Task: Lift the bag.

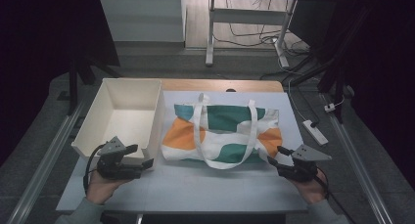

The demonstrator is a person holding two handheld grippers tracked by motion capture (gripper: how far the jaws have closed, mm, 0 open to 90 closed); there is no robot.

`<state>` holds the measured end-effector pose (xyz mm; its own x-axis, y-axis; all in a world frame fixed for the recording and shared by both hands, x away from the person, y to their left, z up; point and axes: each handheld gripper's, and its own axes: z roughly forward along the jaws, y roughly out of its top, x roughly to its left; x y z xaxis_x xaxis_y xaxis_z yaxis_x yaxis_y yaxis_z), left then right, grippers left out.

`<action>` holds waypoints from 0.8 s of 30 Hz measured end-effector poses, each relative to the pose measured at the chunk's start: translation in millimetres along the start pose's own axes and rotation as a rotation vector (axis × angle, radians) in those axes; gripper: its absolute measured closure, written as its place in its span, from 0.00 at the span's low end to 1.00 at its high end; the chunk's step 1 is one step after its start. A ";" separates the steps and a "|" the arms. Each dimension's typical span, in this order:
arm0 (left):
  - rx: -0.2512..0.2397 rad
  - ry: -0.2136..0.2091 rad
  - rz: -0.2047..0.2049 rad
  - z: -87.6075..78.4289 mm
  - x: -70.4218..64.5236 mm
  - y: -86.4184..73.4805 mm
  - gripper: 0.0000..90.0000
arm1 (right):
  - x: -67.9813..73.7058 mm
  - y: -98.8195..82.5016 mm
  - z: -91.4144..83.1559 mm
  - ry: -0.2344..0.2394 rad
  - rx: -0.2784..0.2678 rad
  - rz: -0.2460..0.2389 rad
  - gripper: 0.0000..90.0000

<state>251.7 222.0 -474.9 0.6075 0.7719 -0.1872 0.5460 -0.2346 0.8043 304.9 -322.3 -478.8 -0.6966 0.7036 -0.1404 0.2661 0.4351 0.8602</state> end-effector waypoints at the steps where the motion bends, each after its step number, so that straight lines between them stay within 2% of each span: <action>1: 0.002 -0.001 0.000 1.0 0.3 -0.9 0.18 | 0.8 -1.4 0.2 -0.003 0.003 -0.006 0.49; 4: 0.013 -0.003 -0.002 4.0 0.9 -2.5 0.18 | 2.7 -5.6 0.6 -0.008 0.015 -0.020 0.49; 9: 0.018 -0.003 0.001 6.6 0.1 -3.4 0.18 | 2.2 -12.3 1.7 -0.005 0.032 -0.014 0.49; 24: 0.029 0.000 -0.010 8.8 2.4 -5.1 0.19 | 3.1 -12.4 2.8 -0.010 0.029 -0.025 0.48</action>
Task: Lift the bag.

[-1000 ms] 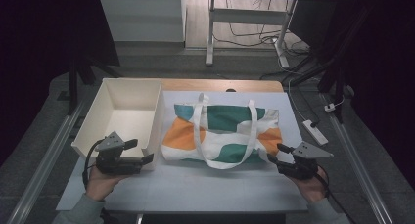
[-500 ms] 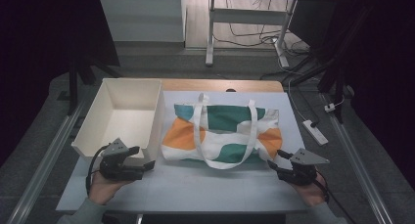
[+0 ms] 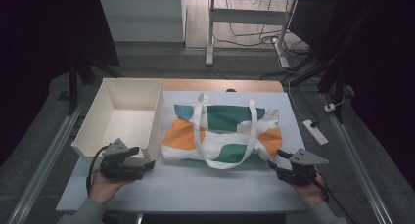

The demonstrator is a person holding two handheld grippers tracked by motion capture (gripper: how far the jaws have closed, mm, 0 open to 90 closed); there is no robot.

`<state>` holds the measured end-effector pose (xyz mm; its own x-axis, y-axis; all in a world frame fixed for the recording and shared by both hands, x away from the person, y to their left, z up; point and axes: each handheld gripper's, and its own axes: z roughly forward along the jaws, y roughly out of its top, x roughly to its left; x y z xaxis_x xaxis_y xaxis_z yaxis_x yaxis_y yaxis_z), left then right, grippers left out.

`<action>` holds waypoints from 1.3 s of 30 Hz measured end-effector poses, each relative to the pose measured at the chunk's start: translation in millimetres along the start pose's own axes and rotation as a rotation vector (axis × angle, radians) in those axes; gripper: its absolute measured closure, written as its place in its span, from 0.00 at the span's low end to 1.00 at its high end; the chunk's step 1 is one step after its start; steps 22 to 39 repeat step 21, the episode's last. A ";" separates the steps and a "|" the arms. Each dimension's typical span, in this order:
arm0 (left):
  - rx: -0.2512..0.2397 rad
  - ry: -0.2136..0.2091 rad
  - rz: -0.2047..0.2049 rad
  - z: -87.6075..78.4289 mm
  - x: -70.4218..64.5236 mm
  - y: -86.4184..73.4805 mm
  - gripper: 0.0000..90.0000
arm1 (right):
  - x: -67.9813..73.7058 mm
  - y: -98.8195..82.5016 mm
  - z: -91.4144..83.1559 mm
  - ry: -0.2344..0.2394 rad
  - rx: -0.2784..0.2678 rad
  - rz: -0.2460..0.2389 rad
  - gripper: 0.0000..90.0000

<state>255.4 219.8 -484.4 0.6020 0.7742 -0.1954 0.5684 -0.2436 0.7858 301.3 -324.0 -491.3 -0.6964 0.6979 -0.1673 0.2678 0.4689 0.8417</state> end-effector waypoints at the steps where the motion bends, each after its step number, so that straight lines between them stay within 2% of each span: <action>1: -0.001 0.000 -0.001 -0.1 -0.1 0.1 0.18 | -0.1 0.2 -0.3 0.000 -0.002 0.001 0.48; 39: 0.000 -0.002 -0.003 0.9 -0.2 -0.2 0.19 | 0.7 0.4 0.2 -0.002 0.000 -0.007 0.48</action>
